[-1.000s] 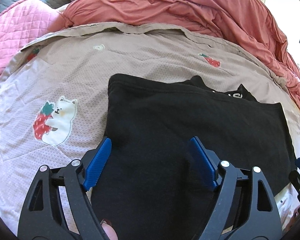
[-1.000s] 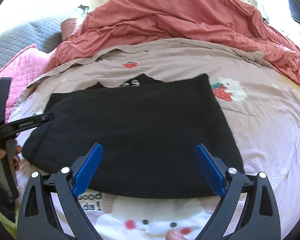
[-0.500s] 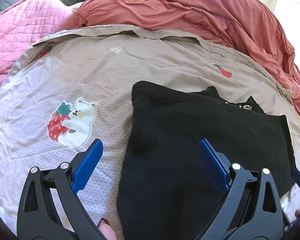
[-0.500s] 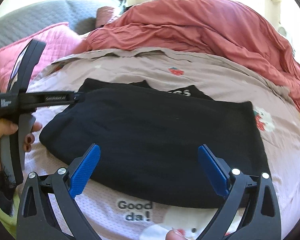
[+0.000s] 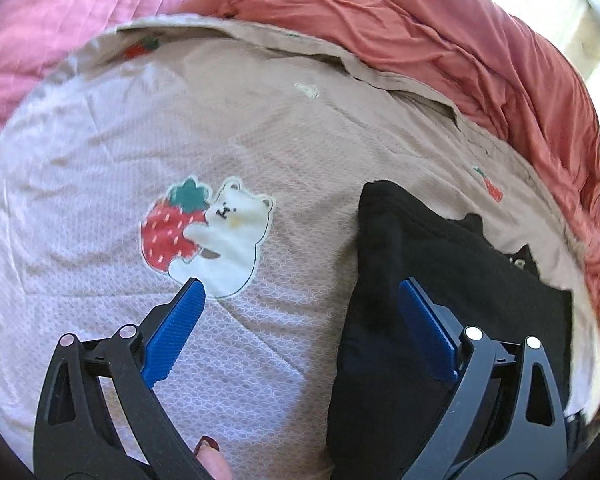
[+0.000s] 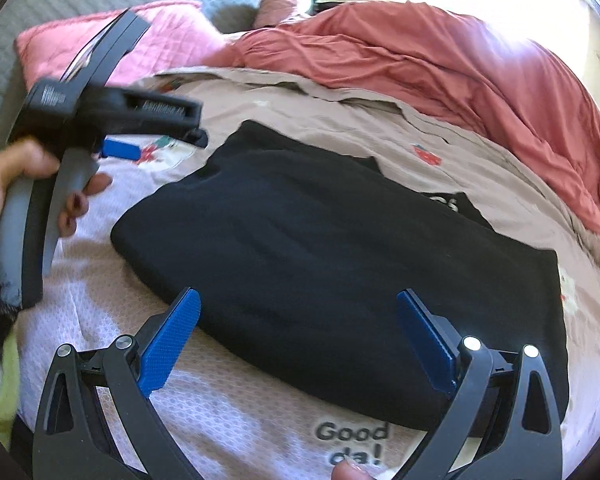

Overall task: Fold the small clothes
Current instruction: 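Bring the left gripper beside the right gripper and grasp the shirt's hem end with both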

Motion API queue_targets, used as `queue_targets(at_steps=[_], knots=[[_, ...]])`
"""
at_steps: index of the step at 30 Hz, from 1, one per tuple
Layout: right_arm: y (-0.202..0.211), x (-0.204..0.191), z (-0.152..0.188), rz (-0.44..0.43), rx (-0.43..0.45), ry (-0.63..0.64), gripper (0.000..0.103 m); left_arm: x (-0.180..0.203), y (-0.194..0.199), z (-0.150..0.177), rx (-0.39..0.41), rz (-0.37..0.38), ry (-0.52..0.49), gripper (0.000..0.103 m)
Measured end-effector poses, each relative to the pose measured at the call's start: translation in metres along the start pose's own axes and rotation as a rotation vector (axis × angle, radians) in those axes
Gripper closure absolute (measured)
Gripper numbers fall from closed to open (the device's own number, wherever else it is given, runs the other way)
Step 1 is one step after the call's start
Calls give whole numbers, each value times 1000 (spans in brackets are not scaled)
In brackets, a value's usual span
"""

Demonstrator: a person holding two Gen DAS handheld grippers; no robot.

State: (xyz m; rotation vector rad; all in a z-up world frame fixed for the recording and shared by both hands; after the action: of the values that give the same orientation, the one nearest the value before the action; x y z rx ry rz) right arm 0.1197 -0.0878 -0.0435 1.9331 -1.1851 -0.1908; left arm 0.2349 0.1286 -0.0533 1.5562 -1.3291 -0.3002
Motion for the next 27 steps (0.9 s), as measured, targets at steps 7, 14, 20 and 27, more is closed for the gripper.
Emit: queue_targets(at_steps=[7, 14, 20, 27], knots=[[-16, -36, -9, -12, -2, 152, 5, -1, 1, -3, -7, 25, 12, 13], [-34, -71, -15, 31, -26, 317, 6, -6, 0, -6, -12, 34, 36, 13], [-43, -75, -23, 84, -9, 331, 7, -6, -1, -6, -25, 52, 53, 13], [-41, -66, -26, 98, 15, 286, 57, 1, -4, -2, -50, 89, 52, 13]])
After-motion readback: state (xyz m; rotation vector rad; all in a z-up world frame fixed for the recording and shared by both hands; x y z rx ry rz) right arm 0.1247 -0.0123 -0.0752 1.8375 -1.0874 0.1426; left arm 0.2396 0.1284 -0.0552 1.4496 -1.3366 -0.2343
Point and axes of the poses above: each gripper's, at about its wrist camera, not at the fingertips, and y roughly against the way its jaws point, x to its right, z to its underside, the point moved 2 cm from there along -y, roughly the way its jaws point, and after that the axes turned 13 degrees about y, right-handed, at the moved point
